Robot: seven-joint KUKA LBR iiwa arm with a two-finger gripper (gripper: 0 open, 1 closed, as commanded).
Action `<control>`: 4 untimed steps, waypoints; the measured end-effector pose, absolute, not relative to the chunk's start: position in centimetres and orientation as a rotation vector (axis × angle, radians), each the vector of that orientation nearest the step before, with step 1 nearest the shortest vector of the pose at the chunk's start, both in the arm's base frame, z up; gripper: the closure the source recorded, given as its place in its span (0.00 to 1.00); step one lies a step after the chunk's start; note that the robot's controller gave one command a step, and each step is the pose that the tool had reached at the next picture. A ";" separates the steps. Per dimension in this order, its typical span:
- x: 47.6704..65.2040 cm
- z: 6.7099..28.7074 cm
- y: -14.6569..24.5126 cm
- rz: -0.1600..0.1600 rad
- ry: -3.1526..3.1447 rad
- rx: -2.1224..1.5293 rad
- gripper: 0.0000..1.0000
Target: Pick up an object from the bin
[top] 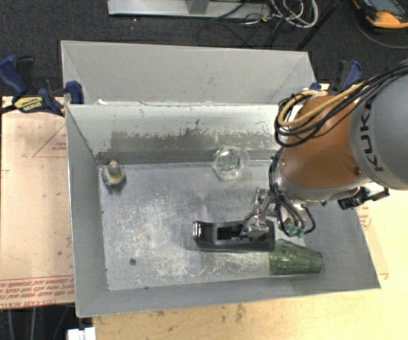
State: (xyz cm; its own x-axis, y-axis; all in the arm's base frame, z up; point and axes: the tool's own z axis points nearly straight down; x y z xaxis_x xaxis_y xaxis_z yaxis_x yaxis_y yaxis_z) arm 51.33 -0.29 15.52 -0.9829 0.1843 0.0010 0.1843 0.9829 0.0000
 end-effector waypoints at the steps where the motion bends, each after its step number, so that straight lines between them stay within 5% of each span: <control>1: 51.3 11.2 -0.2 0.001 -3.121 -0.318 1.00; 3: 51.5 17.6 -0.6 -0.001 -3.134 -0.313 1.00; 4: 51.5 14.2 0.3 0.001 -3.122 -0.294 1.00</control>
Offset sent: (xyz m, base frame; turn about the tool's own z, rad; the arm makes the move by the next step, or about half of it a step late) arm 0.0117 0.0009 0.1810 0.0032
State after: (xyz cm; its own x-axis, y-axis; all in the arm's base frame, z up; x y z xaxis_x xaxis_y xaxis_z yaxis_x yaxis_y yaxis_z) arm 51.49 0.29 14.25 -0.9824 0.1869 0.0055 0.1869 0.9824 -0.0012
